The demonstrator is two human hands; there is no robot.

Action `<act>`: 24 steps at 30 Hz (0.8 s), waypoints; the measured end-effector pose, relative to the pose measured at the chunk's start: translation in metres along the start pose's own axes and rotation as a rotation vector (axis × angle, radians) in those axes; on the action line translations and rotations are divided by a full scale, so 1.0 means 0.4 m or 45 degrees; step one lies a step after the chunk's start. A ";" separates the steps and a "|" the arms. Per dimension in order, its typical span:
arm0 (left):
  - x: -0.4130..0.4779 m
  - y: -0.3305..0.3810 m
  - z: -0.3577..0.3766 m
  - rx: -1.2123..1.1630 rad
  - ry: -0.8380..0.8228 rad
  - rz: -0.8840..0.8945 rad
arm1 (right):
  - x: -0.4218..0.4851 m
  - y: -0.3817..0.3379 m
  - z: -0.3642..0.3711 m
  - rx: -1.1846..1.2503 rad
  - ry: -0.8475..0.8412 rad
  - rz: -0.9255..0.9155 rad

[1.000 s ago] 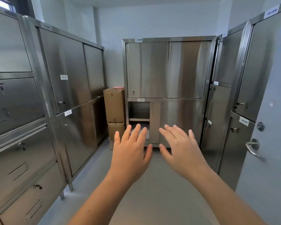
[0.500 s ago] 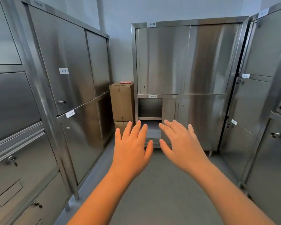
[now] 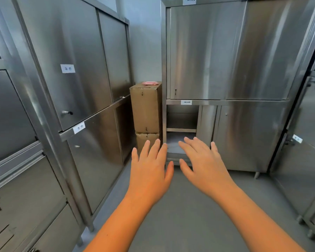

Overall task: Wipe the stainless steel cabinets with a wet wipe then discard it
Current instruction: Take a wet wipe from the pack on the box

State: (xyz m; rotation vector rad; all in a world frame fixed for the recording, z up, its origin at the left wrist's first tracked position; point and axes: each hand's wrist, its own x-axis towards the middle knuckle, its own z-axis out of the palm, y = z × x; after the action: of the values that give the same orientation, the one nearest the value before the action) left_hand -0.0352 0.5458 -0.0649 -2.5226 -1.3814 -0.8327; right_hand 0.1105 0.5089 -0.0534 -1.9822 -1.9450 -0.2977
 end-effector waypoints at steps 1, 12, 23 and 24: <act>0.029 -0.012 0.026 0.013 0.053 0.017 | 0.035 0.011 0.024 0.011 0.001 -0.010; 0.479 -0.080 0.273 0.088 0.108 0.014 | 0.467 0.236 0.195 0.109 0.102 -0.049; 0.752 -0.226 0.477 0.106 0.104 -0.061 | 0.811 0.306 0.347 0.099 0.095 -0.134; 0.772 -0.248 0.497 0.101 0.089 -0.064 | 0.838 0.300 0.369 0.070 0.043 -0.136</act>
State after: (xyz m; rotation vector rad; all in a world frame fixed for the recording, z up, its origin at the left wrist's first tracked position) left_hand 0.0938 0.9034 -0.0792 -2.3855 -1.4321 -0.8493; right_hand 0.2291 0.8753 -0.0716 -1.8313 -2.0191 -0.2988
